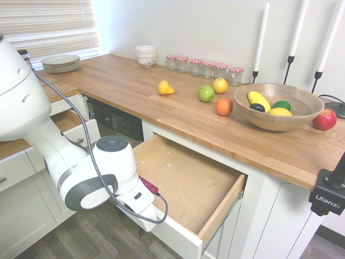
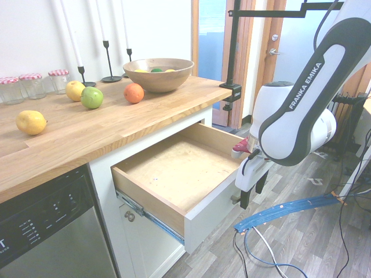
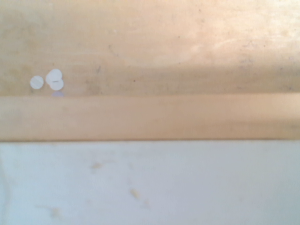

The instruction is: Close the drawer

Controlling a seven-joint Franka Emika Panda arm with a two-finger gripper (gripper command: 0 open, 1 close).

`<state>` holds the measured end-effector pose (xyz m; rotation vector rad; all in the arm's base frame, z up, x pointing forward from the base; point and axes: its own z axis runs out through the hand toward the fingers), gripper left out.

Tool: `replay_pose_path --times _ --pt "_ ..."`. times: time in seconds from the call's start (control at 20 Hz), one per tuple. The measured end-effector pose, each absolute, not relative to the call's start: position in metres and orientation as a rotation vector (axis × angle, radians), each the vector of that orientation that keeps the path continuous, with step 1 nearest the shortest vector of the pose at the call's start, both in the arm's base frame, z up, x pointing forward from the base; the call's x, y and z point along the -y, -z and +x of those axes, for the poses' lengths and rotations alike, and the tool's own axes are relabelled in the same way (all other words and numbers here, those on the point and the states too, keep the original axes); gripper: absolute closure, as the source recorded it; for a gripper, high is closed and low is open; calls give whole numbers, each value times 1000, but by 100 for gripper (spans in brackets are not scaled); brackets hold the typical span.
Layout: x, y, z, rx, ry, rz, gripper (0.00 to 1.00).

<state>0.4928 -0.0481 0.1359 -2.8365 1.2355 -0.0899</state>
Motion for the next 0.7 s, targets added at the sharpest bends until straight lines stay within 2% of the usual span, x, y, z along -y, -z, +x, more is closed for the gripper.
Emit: replay_pose_path --times 0.7 --pt "42 -137 496 -1213 95 -2832 100"
